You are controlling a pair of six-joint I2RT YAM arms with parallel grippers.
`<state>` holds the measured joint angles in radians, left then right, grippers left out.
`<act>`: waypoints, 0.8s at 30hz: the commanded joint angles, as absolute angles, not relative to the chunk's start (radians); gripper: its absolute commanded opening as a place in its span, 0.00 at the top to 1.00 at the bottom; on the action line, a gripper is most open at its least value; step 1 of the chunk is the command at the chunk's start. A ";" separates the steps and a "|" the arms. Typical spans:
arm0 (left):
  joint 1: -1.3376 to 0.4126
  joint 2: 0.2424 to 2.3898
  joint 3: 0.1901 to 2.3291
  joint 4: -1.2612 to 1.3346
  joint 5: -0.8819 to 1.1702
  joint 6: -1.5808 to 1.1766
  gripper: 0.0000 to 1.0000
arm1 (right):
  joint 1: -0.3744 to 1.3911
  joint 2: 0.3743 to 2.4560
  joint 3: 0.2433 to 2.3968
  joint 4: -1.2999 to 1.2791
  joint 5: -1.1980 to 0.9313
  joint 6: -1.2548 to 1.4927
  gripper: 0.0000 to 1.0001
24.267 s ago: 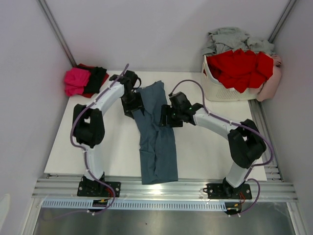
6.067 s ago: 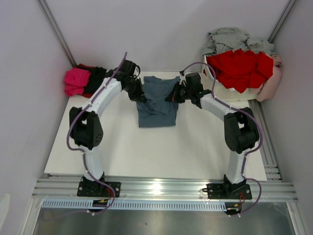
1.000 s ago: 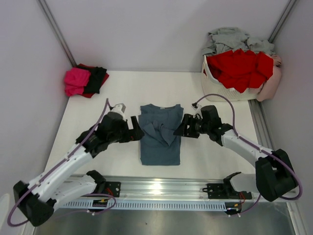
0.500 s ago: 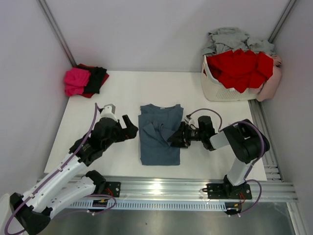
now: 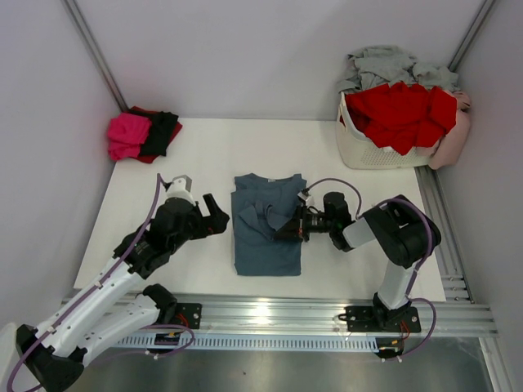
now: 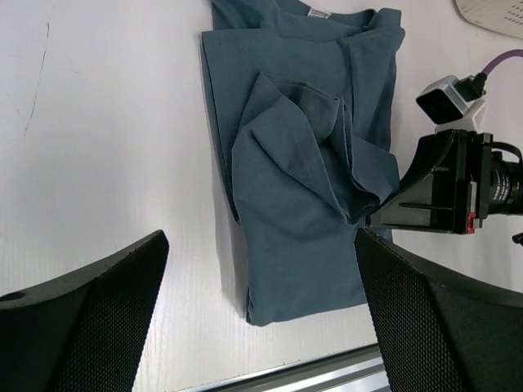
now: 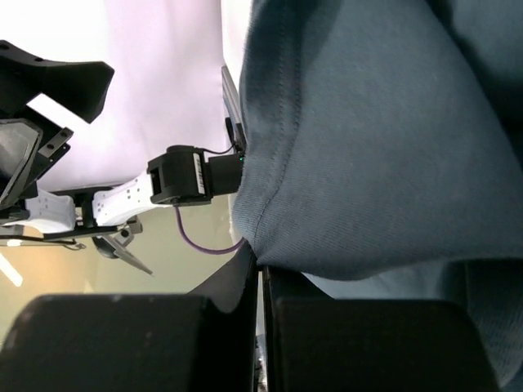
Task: Fold and stack the t-shirts
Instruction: Fold the folded rectangular tshirt in 1/3 of the way
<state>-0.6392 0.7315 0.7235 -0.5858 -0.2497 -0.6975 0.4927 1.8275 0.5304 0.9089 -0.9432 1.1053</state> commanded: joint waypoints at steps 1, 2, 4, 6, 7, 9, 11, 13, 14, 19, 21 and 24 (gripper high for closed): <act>-0.641 0.724 0.729 -0.566 -0.232 -0.681 0.01 | 0.497 1.810 0.586 0.879 -0.927 1.046 1.00; -0.641 0.727 0.727 -0.566 -0.230 -0.681 0.01 | 0.497 1.804 0.600 0.850 -0.922 1.028 1.00; -0.641 0.729 0.727 -0.563 -0.229 -0.681 0.01 | 0.491 1.790 0.641 0.772 -0.905 0.979 1.00; -0.641 0.729 0.726 -0.563 -0.222 -0.681 0.01 | 0.486 1.786 0.672 0.740 -0.896 0.963 1.00; -0.641 0.727 0.726 -0.566 -0.221 -0.683 0.01 | 0.477 1.787 0.696 0.732 -0.890 0.962 1.00; -0.641 0.726 0.723 -0.569 -0.218 -0.684 0.01 | 0.465 1.793 0.731 0.721 -0.884 0.959 1.00; -0.641 0.721 0.721 -0.572 -0.218 -0.684 0.01 | 0.443 1.805 0.758 0.706 -0.873 0.945 1.00; -0.641 0.721 0.719 -0.575 -0.219 -0.684 0.01 | 0.419 1.816 0.797 0.674 -0.862 0.933 1.00; -0.641 0.719 0.719 -0.575 -0.219 -0.684 0.01 | 0.411 1.824 0.808 0.667 -0.855 0.927 1.00; -0.641 0.726 0.721 -0.572 -0.222 -0.678 0.01 | 0.362 1.856 0.885 0.600 -0.825 0.887 1.00; -0.641 0.730 0.726 -0.572 -0.221 -0.676 0.01 | 0.353 1.873 0.905 0.548 -0.796 0.855 1.00; -0.641 0.736 0.729 -0.575 -0.221 -0.675 0.01 | 0.347 1.902 0.940 0.506 -0.752 0.836 1.00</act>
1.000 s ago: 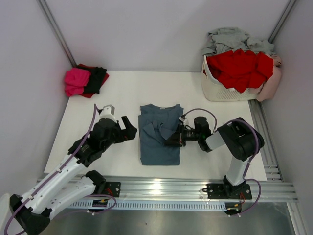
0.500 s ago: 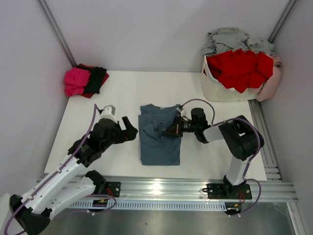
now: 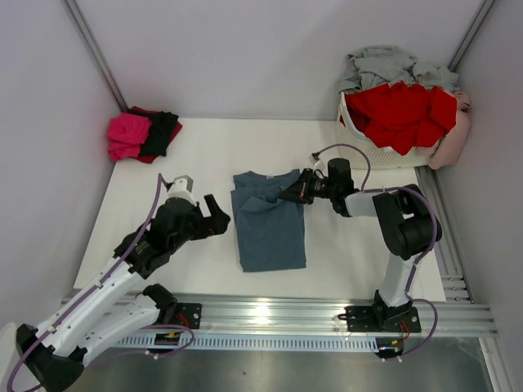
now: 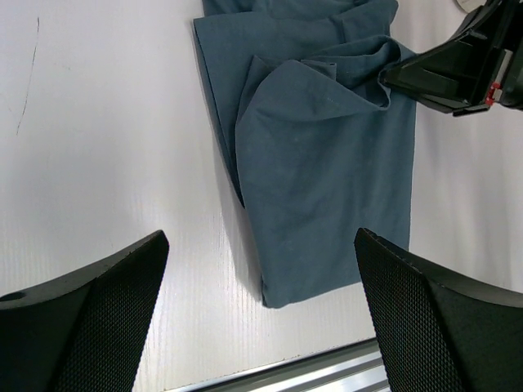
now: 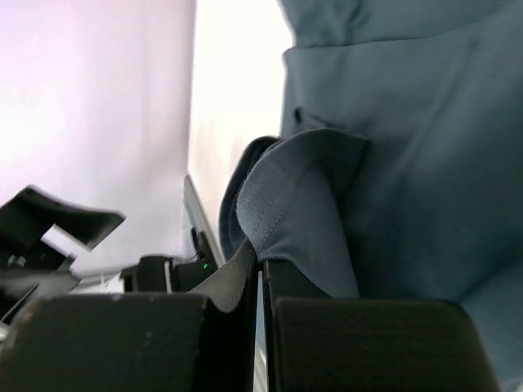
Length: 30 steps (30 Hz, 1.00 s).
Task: Fold and stack the t-shirts
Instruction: Fold the folded rectangular tshirt in 1/3 of the way
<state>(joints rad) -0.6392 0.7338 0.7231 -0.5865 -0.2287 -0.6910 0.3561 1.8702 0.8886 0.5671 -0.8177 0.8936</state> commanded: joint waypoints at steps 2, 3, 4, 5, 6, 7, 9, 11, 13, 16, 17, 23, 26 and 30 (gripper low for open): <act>-0.641 0.739 0.729 -0.575 -0.222 -0.673 0.01 | 0.348 1.923 0.960 0.494 -0.741 0.839 0.98; -0.641 0.739 0.727 -0.575 -0.222 -0.673 0.01 | 0.347 1.943 0.982 0.476 -0.733 0.836 0.94; -0.641 0.742 0.730 -0.575 -0.224 -0.673 0.01 | 0.347 1.951 0.991 0.465 -0.726 0.831 0.90; -0.643 0.744 0.730 -0.577 -0.224 -0.673 0.01 | 0.347 1.959 1.000 0.453 -0.716 0.828 0.73; -0.641 0.747 0.730 -0.577 -0.227 -0.673 0.01 | 0.348 1.965 1.012 0.425 -0.706 0.822 0.62; -0.641 0.747 0.730 -0.578 -0.229 -0.673 0.01 | 0.347 1.967 1.019 0.414 -0.684 0.810 0.54; -0.641 0.755 0.730 -0.580 -0.232 -0.676 0.01 | 0.345 1.967 1.029 0.387 -0.660 0.802 0.40; -0.641 0.761 0.729 -0.572 -0.235 -0.683 0.01 | 0.347 1.959 1.031 0.382 -0.624 0.790 0.34; -0.641 0.772 0.732 -0.552 -0.236 -0.683 0.01 | 0.350 1.945 1.040 0.377 -0.609 0.778 0.32; -0.640 0.840 0.761 -0.483 -0.271 -0.655 0.01 | 0.357 1.927 1.064 0.333 -0.586 0.733 0.30; -0.638 0.874 0.778 -0.448 -0.272 -0.637 0.01 | 0.357 1.924 1.068 0.312 -0.568 0.724 0.30; -0.606 1.366 1.152 -0.472 -0.233 -0.588 0.03 | 0.374 1.887 1.060 0.266 -0.462 0.677 0.30; -0.594 1.543 1.298 -0.482 -0.155 -0.595 0.06 | 0.403 1.846 1.063 0.230 -0.324 0.609 0.30; -0.588 1.663 1.359 -0.446 -0.083 -0.600 0.07 | 0.455 1.781 1.092 0.163 -0.207 0.520 0.30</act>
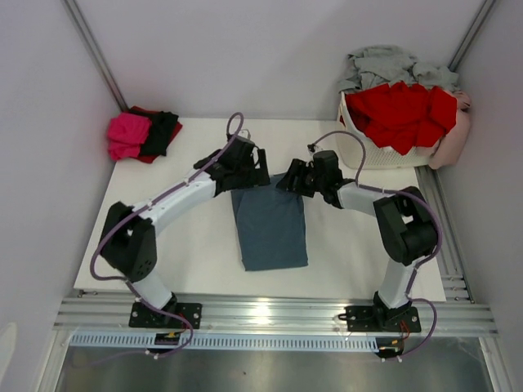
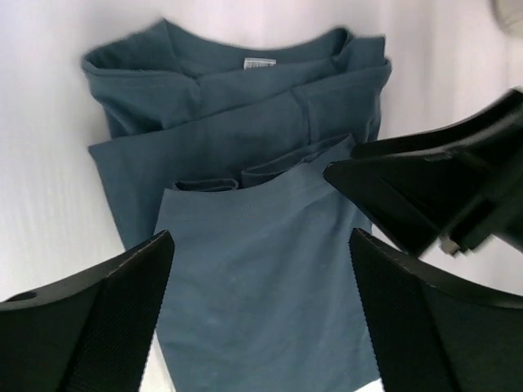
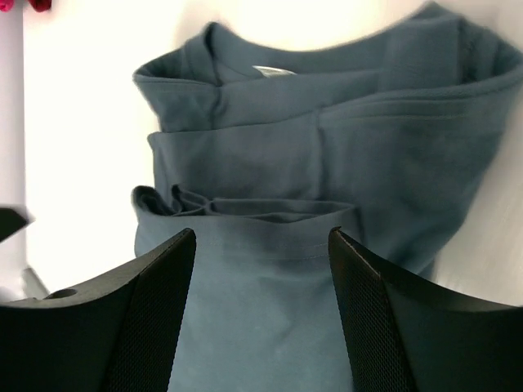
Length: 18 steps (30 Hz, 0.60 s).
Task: Fold and stack the t-shirts
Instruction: Fold the folded rectangular tshirt in 1/3 of the way
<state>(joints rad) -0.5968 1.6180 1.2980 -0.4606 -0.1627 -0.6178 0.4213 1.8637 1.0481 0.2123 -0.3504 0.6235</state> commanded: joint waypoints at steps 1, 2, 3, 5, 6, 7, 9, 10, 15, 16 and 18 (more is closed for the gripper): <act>-0.588 1.686 1.403 -0.454 -0.075 -0.591 0.11 | 0.459 1.770 1.088 0.160 -0.195 0.506 0.30; -0.588 1.724 1.413 -0.480 -0.057 -0.586 0.13 | 0.459 1.758 1.080 0.161 -0.192 0.503 0.30; -0.588 1.736 1.417 -0.485 -0.052 -0.584 0.14 | 0.460 1.735 1.062 0.163 -0.187 0.502 0.30; -0.588 1.750 1.416 -0.488 -0.051 -0.589 0.14 | 0.459 1.710 1.042 0.164 -0.155 0.491 0.30; -0.588 1.755 1.416 -0.489 -0.054 -0.591 0.14 | 0.460 1.700 1.032 0.164 -0.144 0.489 0.30; -0.584 1.759 1.416 -0.495 -0.057 -0.595 0.15 | 0.460 1.677 1.019 0.164 -0.135 0.486 0.30; -0.583 1.779 1.424 -0.505 -0.051 -0.594 0.20 | 0.462 1.655 1.006 0.163 -0.114 0.479 0.30; -0.583 1.784 1.422 -0.505 -0.048 -0.592 0.21 | 0.462 1.635 0.994 0.164 -0.110 0.479 0.30; -0.580 1.838 1.460 -0.590 -0.069 -0.606 0.35 | 0.462 1.605 0.956 0.186 -0.135 0.509 0.31; -0.577 1.836 1.456 -0.595 -0.069 -0.606 0.36 | 0.463 1.608 0.953 0.184 -0.141 0.512 0.31; -0.575 1.833 1.439 -0.598 -0.072 -0.604 0.40 | 0.463 1.612 0.950 0.181 -0.158 0.520 0.32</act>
